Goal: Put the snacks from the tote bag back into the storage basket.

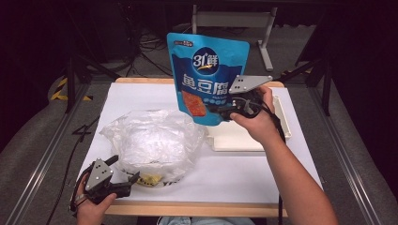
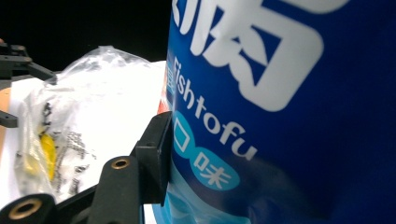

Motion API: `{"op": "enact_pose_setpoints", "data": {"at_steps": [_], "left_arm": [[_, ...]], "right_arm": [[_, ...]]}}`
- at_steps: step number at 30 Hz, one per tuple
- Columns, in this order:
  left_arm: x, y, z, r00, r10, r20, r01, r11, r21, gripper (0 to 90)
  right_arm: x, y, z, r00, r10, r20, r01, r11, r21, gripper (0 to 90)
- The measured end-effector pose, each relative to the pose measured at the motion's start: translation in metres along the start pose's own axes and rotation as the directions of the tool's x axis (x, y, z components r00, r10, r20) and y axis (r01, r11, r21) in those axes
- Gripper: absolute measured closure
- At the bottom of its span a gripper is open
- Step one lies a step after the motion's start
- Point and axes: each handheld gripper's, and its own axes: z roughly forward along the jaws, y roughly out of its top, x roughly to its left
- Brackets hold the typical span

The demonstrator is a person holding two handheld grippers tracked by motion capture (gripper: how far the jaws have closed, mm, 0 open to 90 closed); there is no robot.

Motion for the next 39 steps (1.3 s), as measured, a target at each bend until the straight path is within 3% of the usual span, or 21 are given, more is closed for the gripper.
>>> {"op": "enact_pose_setpoints", "data": {"at_steps": [13,21,28,39], "left_arm": [[0.0,0.0,0.0,1.0,-0.001,-0.003,0.001,1.0,0.002,10.6],[-0.001,0.0,0.001,1.0,-0.006,-0.002,0.006,1.0,0.001,10.6],[-0.001,0.0,0.001,1.0,-0.005,-0.004,0.005,1.0,0.001,10.6],[0.0,0.0,0.001,1.0,-0.001,-0.004,0.001,1.0,0.007,10.6]], "right_arm": [[-0.036,-0.02,-0.031,0.9945,0.054,0.09,-0.054,0.999,-0.005,48.7],[-0.05,-0.032,-0.039,0.989,0.088,0.119,-0.087,0.996,-0.016,49.6],[-0.057,-0.052,-0.027,0.9821,0.097,0.161,-0.102,0.995,0.02,52.0],[-0.07,-0.079,-0.009,0.9723,0.146,0.182,-0.159,0.986,0.054,52.0]]}}
